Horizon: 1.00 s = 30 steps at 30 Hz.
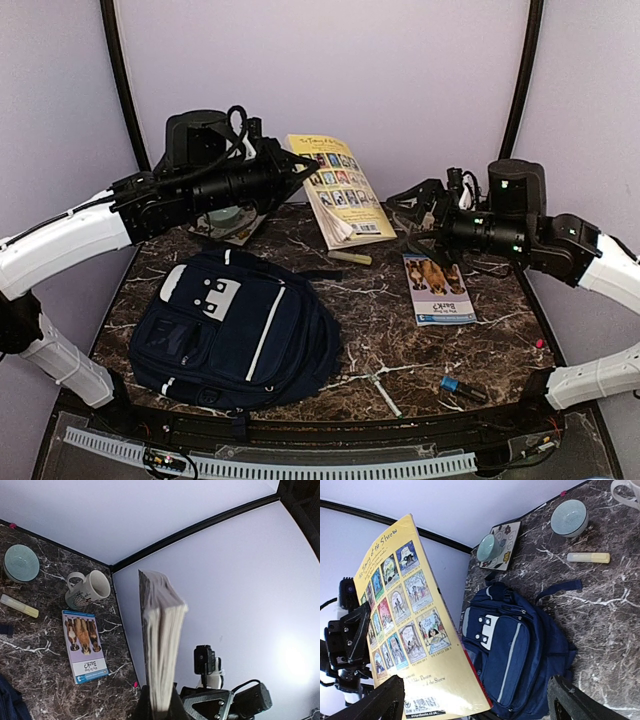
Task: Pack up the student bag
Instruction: Pass from the left arm to the right
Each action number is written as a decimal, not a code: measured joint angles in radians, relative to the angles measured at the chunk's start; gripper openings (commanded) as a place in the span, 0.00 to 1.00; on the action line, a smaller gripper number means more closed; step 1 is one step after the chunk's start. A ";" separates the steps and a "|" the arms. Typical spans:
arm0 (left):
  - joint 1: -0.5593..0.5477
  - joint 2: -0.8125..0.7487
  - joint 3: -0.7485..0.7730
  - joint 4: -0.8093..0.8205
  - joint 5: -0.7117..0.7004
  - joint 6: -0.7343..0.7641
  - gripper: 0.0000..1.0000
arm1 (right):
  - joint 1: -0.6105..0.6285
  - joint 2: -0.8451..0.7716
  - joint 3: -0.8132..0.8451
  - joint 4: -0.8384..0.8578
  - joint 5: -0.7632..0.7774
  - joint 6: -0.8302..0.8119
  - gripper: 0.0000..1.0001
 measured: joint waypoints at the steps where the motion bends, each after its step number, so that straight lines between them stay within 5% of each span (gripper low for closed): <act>1: 0.001 0.000 -0.005 0.018 -0.001 -0.015 0.00 | 0.000 -0.012 -0.023 0.034 -0.011 0.029 0.99; 10: 0.002 -0.003 -0.032 0.148 -0.072 -0.152 0.00 | -0.005 -0.038 -0.131 0.291 -0.064 0.221 0.91; 23: 0.002 -0.004 -0.053 0.272 -0.103 -0.257 0.00 | -0.005 0.049 -0.150 0.596 -0.100 0.384 0.48; 30: 0.004 -0.008 -0.106 0.307 -0.132 -0.285 0.00 | -0.005 0.072 -0.140 0.660 -0.094 0.421 0.33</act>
